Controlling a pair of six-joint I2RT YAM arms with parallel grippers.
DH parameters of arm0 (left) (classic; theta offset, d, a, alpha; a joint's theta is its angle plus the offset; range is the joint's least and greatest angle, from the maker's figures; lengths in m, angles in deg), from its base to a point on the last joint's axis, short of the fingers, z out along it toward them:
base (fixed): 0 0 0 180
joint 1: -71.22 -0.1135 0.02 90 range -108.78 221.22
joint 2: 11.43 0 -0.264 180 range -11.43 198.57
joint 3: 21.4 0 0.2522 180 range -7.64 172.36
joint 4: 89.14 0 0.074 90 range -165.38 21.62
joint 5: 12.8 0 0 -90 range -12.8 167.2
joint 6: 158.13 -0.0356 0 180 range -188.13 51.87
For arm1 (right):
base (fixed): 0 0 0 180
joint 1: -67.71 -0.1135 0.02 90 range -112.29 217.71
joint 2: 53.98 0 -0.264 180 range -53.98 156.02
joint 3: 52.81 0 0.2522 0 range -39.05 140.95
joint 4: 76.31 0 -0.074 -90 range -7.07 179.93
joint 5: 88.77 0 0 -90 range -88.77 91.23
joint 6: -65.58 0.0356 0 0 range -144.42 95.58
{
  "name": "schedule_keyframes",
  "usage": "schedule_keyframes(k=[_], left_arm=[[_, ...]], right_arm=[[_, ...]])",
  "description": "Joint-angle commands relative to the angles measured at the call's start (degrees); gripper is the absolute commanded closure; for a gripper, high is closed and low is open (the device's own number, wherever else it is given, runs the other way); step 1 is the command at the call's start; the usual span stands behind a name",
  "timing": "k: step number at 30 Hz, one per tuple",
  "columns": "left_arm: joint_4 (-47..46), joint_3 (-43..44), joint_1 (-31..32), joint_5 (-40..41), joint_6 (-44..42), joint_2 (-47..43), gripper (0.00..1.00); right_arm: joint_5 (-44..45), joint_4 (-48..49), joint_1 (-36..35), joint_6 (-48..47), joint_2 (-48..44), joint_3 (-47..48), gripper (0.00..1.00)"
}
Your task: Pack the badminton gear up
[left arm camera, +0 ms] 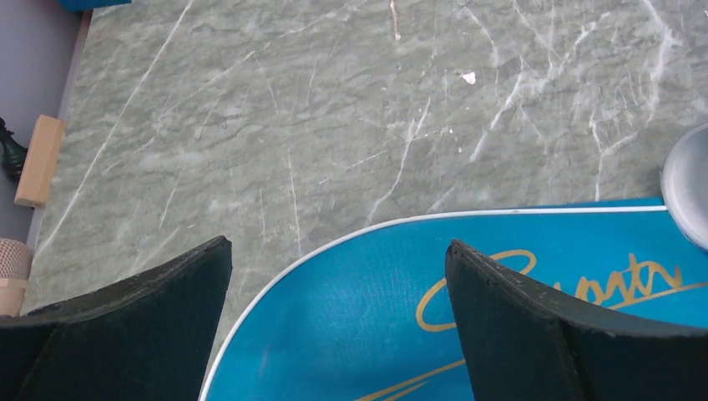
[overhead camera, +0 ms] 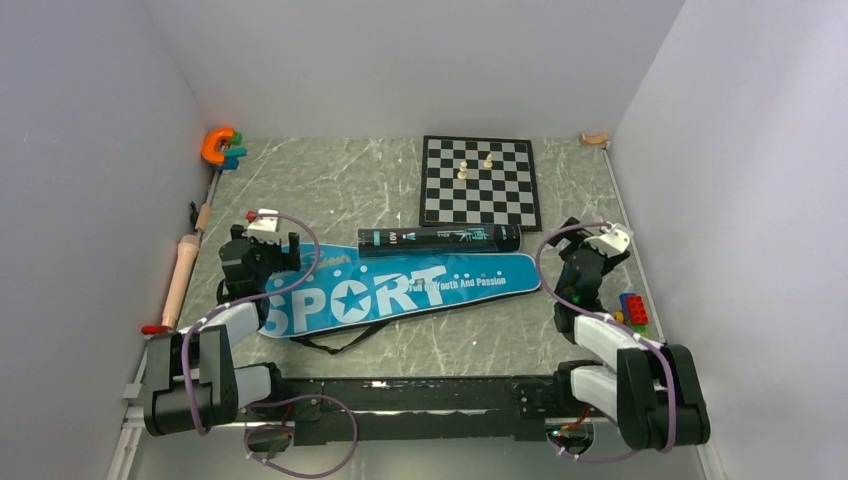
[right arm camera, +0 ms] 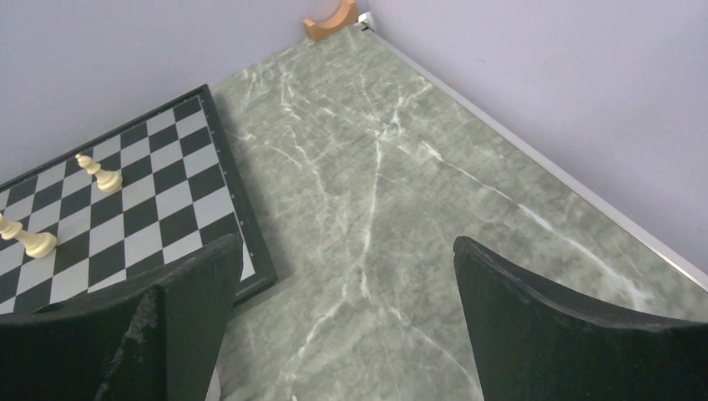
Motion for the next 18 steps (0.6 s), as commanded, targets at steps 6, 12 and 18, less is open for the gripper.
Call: schedule_keyframes(k=[6,12,18], left_arm=[[-6.6,1.2,0.8,0.3,2.4,0.0,0.01],[-9.8,2.1,2.2,3.1,4.9,2.9,0.01],[-16.5,-0.2,5.3,8.0,3.3,4.8,0.00]], right_arm=[[4.8,5.6,-0.3,-1.9,-1.0,-5.5,0.00],[5.5,9.4,-0.4,-4.1,1.2,-5.6,0.00],[5.3,14.1,-0.7,-6.7,1.3,-6.2,0.00]])
